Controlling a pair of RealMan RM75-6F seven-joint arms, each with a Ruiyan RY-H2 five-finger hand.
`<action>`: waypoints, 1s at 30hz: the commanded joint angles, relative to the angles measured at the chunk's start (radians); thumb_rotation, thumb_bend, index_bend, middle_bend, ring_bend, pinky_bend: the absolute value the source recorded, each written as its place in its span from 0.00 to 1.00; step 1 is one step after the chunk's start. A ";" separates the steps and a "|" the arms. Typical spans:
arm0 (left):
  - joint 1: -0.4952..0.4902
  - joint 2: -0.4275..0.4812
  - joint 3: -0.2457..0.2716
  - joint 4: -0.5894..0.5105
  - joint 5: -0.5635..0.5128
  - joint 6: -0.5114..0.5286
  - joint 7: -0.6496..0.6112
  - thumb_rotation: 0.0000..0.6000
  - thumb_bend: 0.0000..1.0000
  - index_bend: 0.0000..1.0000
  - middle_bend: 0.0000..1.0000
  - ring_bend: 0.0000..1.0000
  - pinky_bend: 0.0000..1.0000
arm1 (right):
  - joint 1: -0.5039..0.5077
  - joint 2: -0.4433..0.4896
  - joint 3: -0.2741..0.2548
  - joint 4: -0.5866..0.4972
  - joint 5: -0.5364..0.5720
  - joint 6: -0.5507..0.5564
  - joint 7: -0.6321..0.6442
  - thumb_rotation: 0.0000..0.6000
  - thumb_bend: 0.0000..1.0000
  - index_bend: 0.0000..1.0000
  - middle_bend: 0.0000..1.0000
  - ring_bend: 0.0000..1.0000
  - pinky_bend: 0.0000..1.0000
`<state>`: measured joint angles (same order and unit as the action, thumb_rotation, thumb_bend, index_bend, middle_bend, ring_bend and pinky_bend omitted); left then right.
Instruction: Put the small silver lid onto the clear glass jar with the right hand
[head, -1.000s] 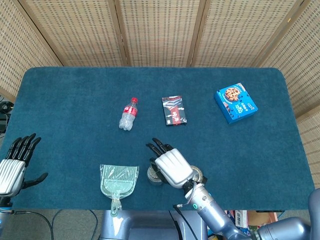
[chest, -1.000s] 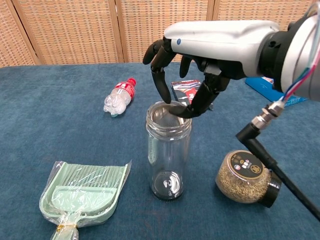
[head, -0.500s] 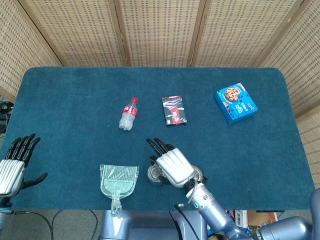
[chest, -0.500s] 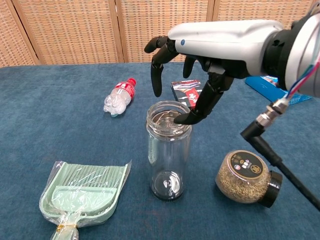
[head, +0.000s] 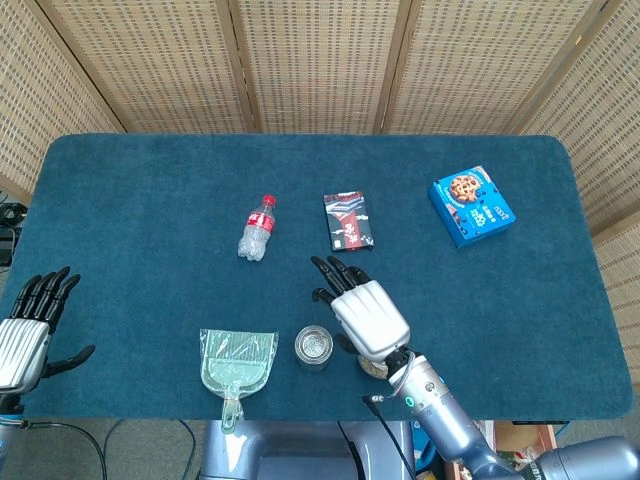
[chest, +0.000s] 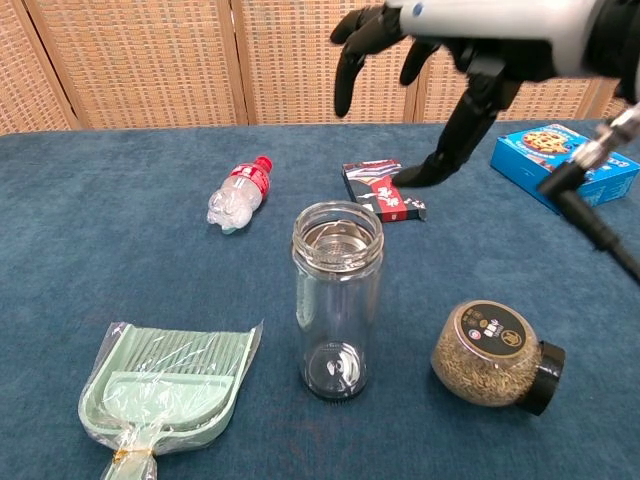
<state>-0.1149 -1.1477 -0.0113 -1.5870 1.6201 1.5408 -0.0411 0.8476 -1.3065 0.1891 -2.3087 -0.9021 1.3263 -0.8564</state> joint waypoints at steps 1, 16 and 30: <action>0.001 0.000 -0.001 0.001 -0.002 0.000 -0.002 1.00 0.19 0.00 0.00 0.00 0.00 | -0.016 0.038 0.001 -0.012 -0.015 0.024 -0.003 1.00 0.35 0.32 0.00 0.00 0.21; -0.003 -0.015 -0.013 0.025 -0.039 -0.020 0.020 1.00 0.19 0.00 0.00 0.00 0.00 | -0.248 0.167 -0.145 0.236 -0.209 0.124 0.235 1.00 0.17 0.13 0.00 0.00 0.08; -0.003 -0.026 -0.015 0.034 -0.060 -0.033 0.043 1.00 0.19 0.00 0.00 0.00 0.00 | -0.444 0.102 -0.224 0.541 -0.380 0.209 0.458 1.00 0.14 0.10 0.00 0.00 0.04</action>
<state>-0.1176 -1.1738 -0.0267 -1.5533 1.5608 1.5079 0.0023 0.4228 -1.1950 -0.0254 -1.7837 -1.2643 1.5191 -0.4133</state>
